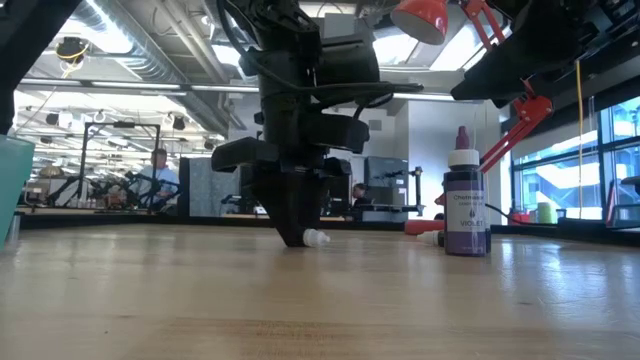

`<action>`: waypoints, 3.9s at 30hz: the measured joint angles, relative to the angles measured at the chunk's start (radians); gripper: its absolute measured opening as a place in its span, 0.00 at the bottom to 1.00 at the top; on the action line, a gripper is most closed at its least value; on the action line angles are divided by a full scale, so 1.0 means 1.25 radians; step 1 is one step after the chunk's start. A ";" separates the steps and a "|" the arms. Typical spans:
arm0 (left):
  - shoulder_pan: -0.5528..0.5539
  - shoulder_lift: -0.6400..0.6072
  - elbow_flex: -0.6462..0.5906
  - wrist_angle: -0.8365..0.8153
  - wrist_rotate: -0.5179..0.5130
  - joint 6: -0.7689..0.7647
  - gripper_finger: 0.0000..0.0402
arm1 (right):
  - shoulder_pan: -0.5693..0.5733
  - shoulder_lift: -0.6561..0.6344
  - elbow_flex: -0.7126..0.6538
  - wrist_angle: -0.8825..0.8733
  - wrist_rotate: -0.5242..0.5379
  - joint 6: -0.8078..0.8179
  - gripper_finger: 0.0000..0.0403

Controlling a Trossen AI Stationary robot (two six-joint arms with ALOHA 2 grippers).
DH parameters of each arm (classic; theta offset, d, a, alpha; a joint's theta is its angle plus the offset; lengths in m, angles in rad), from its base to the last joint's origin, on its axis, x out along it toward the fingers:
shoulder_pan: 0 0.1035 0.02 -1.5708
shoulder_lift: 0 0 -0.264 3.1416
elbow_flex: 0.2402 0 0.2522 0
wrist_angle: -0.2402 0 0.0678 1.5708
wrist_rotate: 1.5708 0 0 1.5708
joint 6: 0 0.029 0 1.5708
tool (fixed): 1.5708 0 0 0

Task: Pick & Place food coloring
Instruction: Put the green food coloring into the blue bin

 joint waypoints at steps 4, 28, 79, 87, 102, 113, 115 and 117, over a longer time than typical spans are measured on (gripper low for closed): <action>-0.003 0.000 0.000 0.002 0.001 -0.031 0.36 | 0.000 0.000 0.000 0.000 0.000 0.000 0.39; -0.095 -0.071 -0.002 0.063 0.111 -0.239 0.13 | 0.002 0.000 0.000 -0.035 -0.062 0.084 0.39; -0.205 -0.219 -0.694 1.397 -0.087 -0.353 0.16 | -0.009 0.428 0.074 0.699 -0.015 -0.152 0.39; -0.208 -0.219 -0.694 1.434 -0.087 -0.350 0.16 | -0.012 0.438 0.089 0.694 -0.014 -0.154 0.39; -0.208 -0.219 -0.694 1.434 -0.087 -0.350 0.18 | -0.012 0.438 0.089 0.692 -0.031 -0.173 0.55; -0.208 -0.219 -0.694 1.482 -0.087 -0.368 0.20 | -0.012 0.449 0.091 0.675 -0.035 -0.173 0.73; -0.208 -0.219 -0.694 1.492 -0.087 -0.376 0.20 | -0.012 0.461 0.100 0.673 -0.029 -0.187 0.71; -0.208 -0.219 -0.694 1.508 -0.088 -0.380 0.20 | -0.012 0.475 0.113 0.673 -0.025 -0.205 0.70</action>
